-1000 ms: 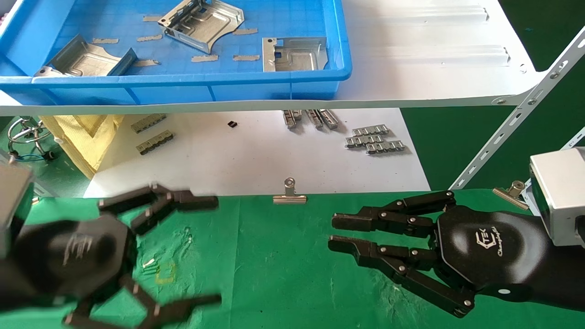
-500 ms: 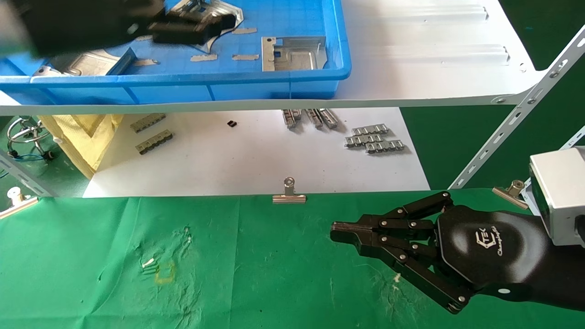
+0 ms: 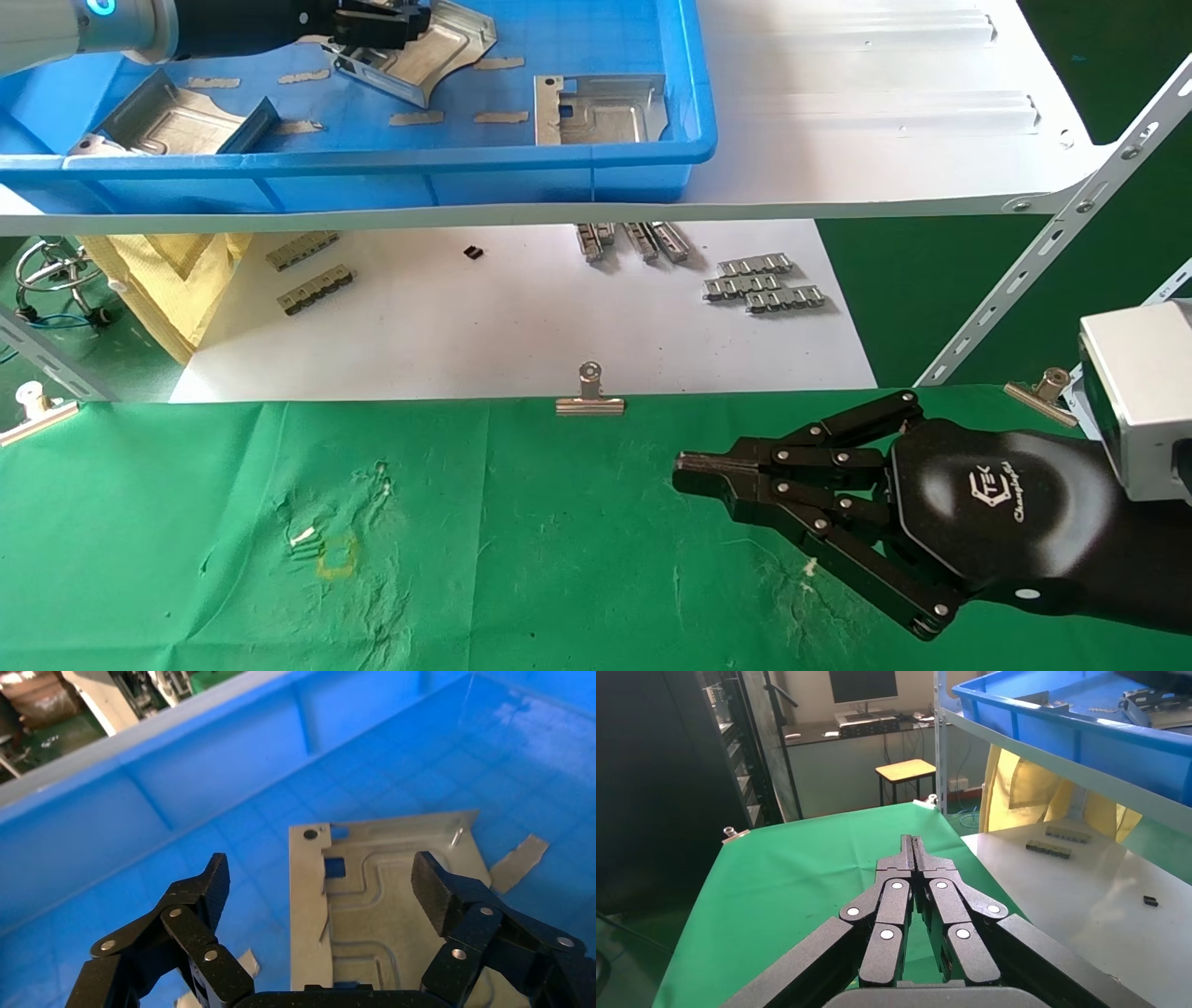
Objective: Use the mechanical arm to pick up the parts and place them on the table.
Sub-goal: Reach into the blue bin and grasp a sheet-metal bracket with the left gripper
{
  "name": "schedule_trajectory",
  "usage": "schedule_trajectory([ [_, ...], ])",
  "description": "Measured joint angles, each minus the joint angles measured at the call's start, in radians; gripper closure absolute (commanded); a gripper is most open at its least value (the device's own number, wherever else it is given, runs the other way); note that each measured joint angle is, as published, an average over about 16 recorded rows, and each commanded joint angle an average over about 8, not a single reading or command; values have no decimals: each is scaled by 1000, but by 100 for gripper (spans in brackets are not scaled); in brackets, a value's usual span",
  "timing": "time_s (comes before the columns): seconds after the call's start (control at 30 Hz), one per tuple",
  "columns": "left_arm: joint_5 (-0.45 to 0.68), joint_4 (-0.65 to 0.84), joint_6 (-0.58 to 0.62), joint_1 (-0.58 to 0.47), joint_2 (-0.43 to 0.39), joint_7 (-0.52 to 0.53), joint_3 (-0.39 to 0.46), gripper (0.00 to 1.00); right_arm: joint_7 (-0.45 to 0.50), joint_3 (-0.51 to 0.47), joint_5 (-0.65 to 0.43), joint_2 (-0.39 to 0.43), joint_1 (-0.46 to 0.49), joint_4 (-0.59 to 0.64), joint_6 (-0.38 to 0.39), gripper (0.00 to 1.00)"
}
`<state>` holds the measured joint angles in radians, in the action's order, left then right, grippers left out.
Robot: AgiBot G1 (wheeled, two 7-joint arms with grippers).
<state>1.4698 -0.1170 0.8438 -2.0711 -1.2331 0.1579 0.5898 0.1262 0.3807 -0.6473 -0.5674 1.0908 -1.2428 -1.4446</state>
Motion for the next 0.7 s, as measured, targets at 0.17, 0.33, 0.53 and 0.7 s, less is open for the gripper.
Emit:
schedule_trajectory([
  [0.17,20,50,6,-25,-13,1,14,100,0,0,0,0,0,0,0,100],
  [0.33,30,77,21,-40,-14,2,21,100,0,0,0,0,0,0,0,100],
  [0.53,31,95,20,-47,-13,3,21,100,0,0,0,0,0,0,0,100],
  [0.7,27,103,18,-48,-10,2,19,100,0,0,0,0,0,0,0,100],
])
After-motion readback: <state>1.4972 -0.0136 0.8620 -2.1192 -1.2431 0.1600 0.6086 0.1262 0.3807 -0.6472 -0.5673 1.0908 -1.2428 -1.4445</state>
